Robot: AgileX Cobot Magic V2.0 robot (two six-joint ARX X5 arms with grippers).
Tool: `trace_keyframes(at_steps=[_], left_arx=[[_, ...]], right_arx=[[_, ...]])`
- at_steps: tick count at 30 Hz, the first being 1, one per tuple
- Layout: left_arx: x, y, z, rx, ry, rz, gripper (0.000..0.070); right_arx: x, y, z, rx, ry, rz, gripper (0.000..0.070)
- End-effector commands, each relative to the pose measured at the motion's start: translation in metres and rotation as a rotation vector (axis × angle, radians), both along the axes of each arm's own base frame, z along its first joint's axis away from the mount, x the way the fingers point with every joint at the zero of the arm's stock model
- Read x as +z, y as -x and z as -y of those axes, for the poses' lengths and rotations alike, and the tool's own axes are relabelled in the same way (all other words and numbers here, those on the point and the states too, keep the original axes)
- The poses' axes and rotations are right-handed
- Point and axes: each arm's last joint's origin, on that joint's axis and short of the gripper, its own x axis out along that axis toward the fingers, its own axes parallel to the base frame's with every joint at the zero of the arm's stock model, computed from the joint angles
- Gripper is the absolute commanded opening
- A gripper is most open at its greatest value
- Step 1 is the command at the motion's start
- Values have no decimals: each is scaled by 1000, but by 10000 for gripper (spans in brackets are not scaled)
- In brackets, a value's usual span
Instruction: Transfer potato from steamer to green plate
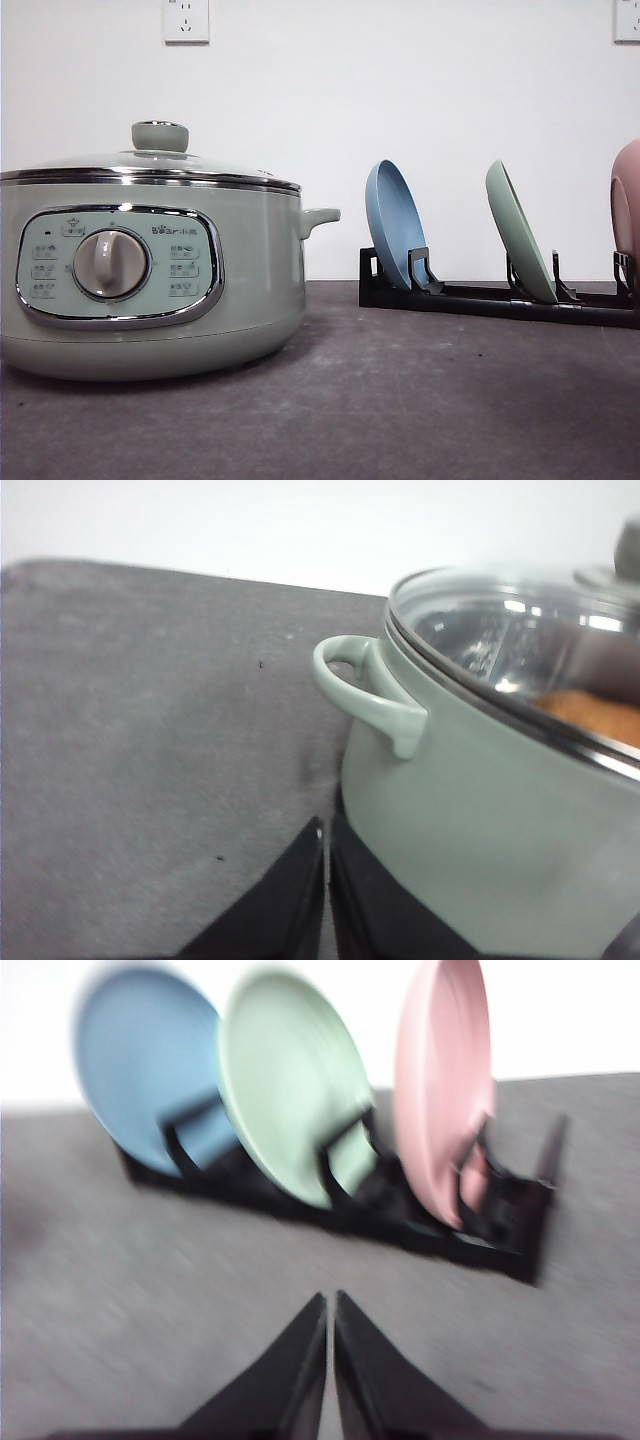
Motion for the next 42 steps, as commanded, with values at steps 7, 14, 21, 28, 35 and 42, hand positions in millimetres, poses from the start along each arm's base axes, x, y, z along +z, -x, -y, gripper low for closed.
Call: trace_keyframes(at_steps=[7,14,21,28,35,42], left_arx=[[-4,0,0,44,315,-40,0],[12,3,0,37,391,-2,1],[47,11,1,18,387,91,2],[97,22,1,0,321,165,2],[145,24,2,-33,184,152,2],[181,11,6,-190,77,20,2]], right_arx=[[1,0,-1,30,-247,-18,0],[7,1,-3,84,-278,8,0],[41,9,-3,96,-293,101,0],[90,22,-4,106,-250,193,0],[141,26,-4,104,-153,191,0],[182,17,-5,147,-25,52,0]])
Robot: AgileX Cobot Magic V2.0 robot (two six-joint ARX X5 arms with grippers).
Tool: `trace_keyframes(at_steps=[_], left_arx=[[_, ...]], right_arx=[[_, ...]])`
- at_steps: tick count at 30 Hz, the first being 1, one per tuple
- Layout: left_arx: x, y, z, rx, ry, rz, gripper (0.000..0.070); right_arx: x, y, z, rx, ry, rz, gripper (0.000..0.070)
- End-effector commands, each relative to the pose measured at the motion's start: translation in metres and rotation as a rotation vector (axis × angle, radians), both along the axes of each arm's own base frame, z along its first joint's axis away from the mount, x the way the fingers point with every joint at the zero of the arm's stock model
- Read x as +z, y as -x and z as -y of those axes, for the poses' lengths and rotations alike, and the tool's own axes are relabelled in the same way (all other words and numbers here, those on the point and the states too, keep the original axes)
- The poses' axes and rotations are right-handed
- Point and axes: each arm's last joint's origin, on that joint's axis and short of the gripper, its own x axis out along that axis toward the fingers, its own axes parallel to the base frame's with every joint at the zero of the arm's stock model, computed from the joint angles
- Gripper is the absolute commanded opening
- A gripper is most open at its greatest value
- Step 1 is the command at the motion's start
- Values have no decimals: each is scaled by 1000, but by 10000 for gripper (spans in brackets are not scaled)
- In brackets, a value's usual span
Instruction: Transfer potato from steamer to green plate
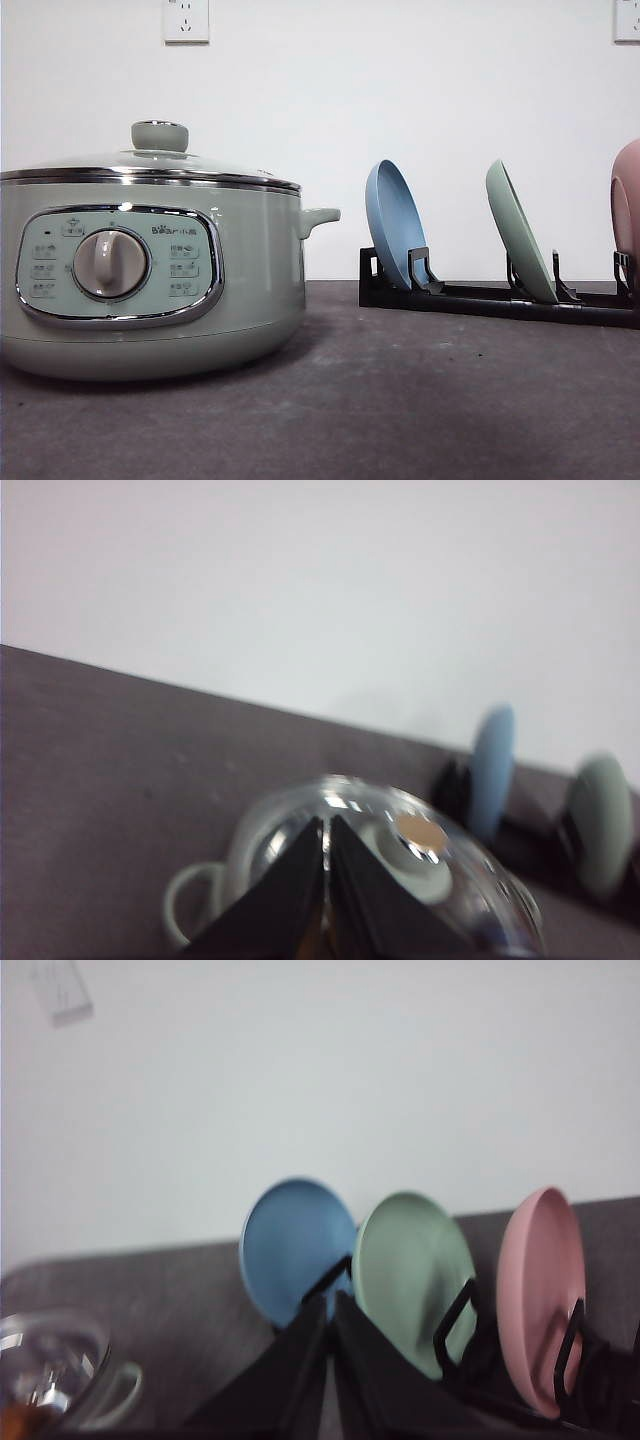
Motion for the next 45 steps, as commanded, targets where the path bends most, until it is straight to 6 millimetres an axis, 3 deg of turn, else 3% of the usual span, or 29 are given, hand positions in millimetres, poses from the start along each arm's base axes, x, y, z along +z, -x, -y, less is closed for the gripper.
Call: trace_keyframes(at_steps=[1,11,22,25,27,30,31,32,45], left_arx=[[11,-5,1,-55,-73,-7,2],[43,-29,9,-284,-166,-205,1],[52,-34,19,-402,-196,-270,4],[52,-34,19,-402,-194,-272,91],[52,-34,19,-401,-192,-273,249],[52,-34,19,-401,-192,-274,494],[52,-34,19,-401,-192,-274,551],[52,-34,19,-401,-192,-273,561],[52,-34,19,-401,-191,-276,561]], right_arx=[[12,-3,0,28,80,-5,0],[46,-27,-4,249,183,-217,0],[42,-37,-13,372,186,-426,0],[42,-37,-13,374,188,-428,6],[42,-37,-13,369,187,-429,114],[42,-37,-13,364,170,-437,404],[42,-37,-13,363,165,-440,478],[42,-37,-13,363,164,-440,507],[42,-37,-13,361,158,-443,520]])
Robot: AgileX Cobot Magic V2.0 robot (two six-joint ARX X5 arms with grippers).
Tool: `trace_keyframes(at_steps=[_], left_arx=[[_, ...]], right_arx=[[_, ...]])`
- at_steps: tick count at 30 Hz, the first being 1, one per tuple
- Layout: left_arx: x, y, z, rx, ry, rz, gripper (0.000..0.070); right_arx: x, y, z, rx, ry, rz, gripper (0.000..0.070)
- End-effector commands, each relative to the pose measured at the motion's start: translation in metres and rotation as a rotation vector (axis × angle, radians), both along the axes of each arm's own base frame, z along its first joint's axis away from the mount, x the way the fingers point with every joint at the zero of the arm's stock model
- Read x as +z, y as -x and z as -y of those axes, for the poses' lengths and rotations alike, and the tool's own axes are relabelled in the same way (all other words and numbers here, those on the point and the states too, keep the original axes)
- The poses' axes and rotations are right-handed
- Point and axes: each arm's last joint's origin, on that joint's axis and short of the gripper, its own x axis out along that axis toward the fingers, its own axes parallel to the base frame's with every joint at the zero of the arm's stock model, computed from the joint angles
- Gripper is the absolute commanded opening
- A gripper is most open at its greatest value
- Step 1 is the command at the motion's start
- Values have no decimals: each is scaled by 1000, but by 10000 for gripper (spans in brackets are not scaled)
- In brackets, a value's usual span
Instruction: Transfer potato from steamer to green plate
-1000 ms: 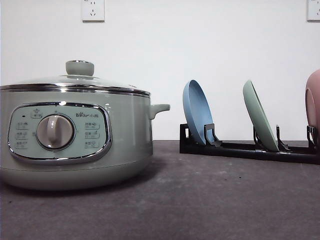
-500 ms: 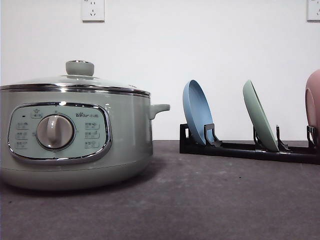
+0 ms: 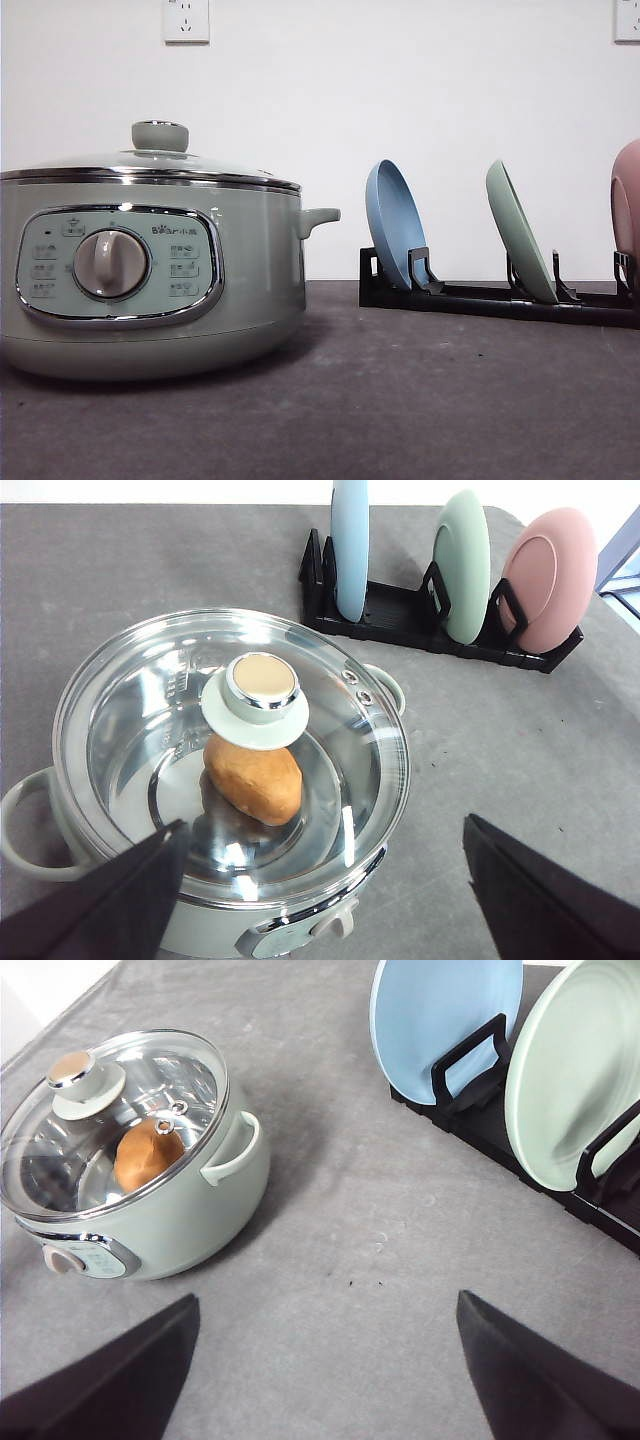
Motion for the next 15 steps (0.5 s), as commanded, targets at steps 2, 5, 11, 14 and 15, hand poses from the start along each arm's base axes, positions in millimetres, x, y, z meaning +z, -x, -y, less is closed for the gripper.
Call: trace_keyframes(at_steps=[2,5,11,14,15], left_arx=[[7,1,0,-14,-6,31,561],[7,1,0,-14,-6,30,561],[7,1,0,-14,-6,30,560],[7,1,0,-14,-6,30,560],[7,1,0,-14,-6,30,560]], right_arx=[[6,0,0,-5,-10,15,520],[6,0,0,-15,-23,10,520],[10,-11,0,-69,-101,8,519],[11,-24,-1,-91,-139,4,519],[11,-29,-1,-96,-149,1,519]])
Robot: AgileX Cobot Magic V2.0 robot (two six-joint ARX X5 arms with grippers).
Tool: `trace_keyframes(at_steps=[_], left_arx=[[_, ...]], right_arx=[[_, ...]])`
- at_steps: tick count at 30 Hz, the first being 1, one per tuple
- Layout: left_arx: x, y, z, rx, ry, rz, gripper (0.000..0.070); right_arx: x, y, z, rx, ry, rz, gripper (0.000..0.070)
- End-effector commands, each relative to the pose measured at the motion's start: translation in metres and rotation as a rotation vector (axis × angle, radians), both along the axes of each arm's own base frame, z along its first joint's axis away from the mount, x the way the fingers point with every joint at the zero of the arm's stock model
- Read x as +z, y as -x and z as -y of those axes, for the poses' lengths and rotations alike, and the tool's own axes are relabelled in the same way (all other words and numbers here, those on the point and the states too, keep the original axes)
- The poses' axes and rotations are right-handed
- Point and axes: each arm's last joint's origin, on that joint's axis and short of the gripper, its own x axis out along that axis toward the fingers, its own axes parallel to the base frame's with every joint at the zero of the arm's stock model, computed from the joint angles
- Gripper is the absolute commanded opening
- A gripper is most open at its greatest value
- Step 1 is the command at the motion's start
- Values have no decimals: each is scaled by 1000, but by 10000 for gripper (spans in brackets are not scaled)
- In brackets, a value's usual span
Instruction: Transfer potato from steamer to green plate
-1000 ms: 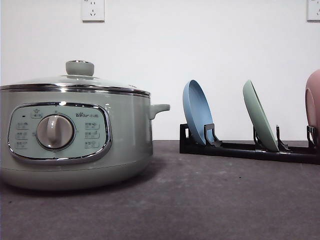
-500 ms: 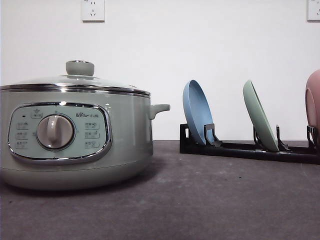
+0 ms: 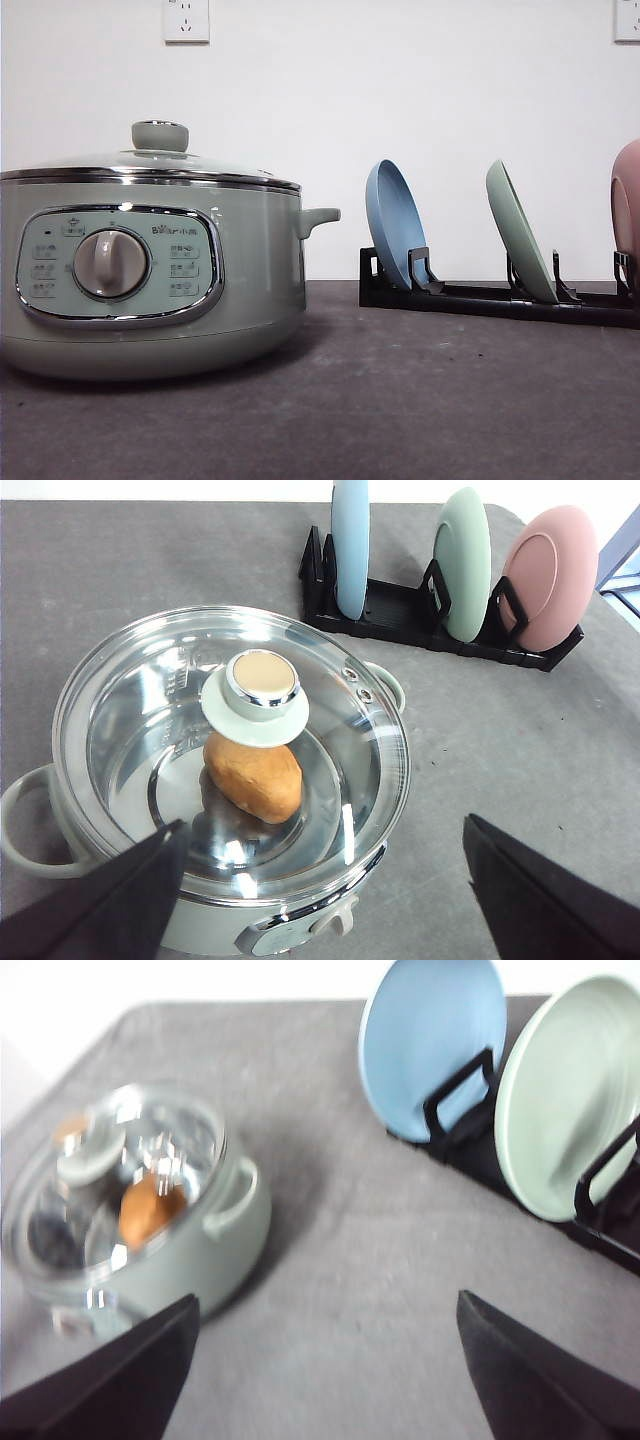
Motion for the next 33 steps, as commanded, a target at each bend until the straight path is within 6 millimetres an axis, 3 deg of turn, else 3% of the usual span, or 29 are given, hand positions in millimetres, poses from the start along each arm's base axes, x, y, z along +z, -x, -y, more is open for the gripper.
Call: trace_keyframes(at_steps=[1,7,17,25,33], left_arx=[[7,1,0,-14,-6,33,560],[7,1,0,-14,-6,33,560],[7,0,0,-14,-6,33,560],[7,0,0,-14,-6,33,556],[7,0,0,-14,-6,32,556]], right_arx=[[6,-10,0,-29,-48,-11,519],[14,-53,-1,-35,-54,-42,519],[21,-148,-2,-81,-33,-115,519],[-1,-208,-6,-117,-9,-174,519],[-35,-245,-11,-149,-3,-189,519]])
